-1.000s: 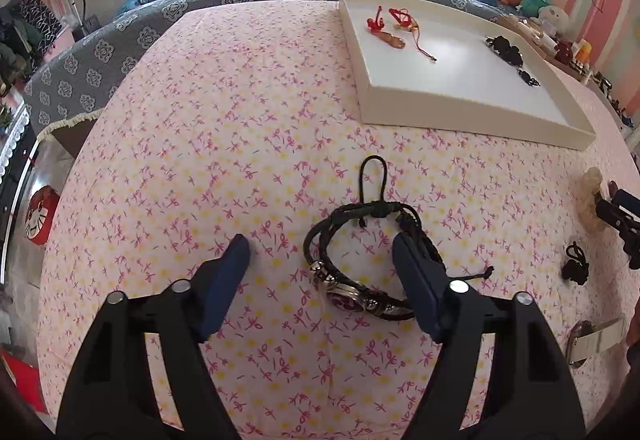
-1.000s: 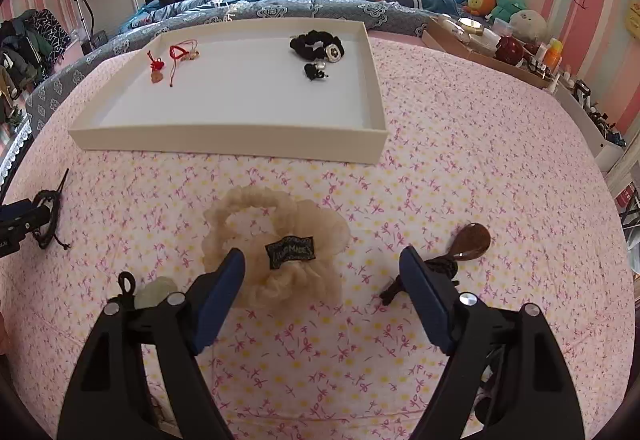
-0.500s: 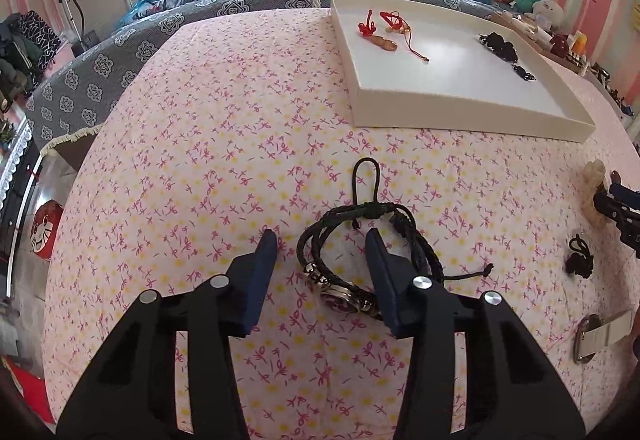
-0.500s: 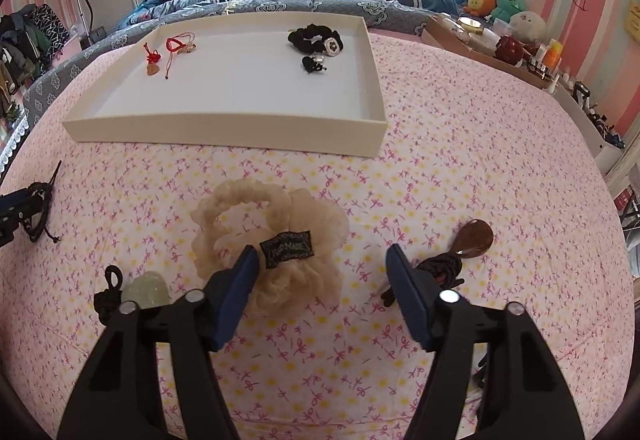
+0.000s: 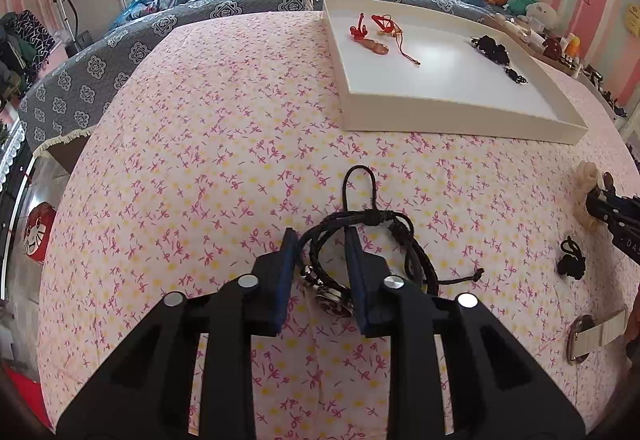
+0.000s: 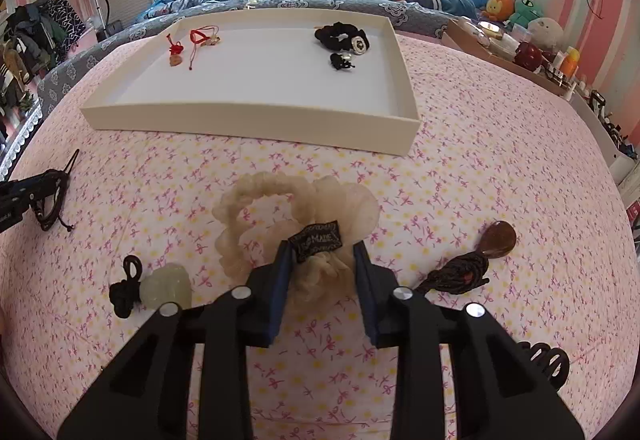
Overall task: Organize jewelry
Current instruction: 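Close left gripper on the black leather bracelet while right gripper closes on beige scrunchie, then carry the bracelet in left gripper while right gripper carries the scrunchie over the tray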
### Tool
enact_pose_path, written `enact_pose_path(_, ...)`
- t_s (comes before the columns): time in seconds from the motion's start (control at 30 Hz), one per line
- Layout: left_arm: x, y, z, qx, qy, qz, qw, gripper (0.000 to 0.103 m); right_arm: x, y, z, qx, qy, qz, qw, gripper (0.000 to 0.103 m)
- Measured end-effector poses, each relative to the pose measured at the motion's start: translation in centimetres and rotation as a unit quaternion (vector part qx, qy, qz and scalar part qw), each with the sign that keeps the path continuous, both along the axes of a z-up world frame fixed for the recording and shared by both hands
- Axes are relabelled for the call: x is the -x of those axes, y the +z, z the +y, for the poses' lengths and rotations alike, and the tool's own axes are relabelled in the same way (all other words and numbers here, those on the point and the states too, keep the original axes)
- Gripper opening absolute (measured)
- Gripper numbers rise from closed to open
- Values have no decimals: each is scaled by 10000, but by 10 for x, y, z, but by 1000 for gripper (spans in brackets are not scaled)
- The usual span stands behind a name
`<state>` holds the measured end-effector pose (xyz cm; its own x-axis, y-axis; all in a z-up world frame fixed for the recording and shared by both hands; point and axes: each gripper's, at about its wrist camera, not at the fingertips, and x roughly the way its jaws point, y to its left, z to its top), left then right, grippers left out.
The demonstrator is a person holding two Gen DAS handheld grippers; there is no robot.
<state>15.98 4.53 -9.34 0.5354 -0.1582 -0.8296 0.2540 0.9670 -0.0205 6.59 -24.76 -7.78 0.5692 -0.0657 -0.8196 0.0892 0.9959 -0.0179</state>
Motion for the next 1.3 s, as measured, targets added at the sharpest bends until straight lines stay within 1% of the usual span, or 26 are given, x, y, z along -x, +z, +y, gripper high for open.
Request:
enact_pose_path(0.2,-1,1,1,29,13,22,10000,15,-1,1,-1,-126,70,23,9999,23)
enact_pose_path(0.27,-1,2,-1,-23,16,3,10000,14,-1,2,-1,-154,81,30,9998,22)
enact_pose_path(0.4,0,5,-3,-28,18,-16,10000,12,-1,6,-4,-141,69,-4,9999,21)
enact_pose_path(0.8,4,18,-10,-63,9,-84,9999,11,0,10,-9,-210,35,-30,9998,21)
enact_pose_path(1.03,-8,38,-22,152,-5,-144,9998,11,-3,28,-13,-123,60,-206,9997,21)
enact_pose_path(1.2,-21,58,-37,282,-103,-320,9990,11,-11,40,-15,-108,105,-320,9994,20)
enact_pose_path(1.3,-31,70,-44,351,-143,-356,9986,11,-19,52,-19,-121,147,-411,9990,20)
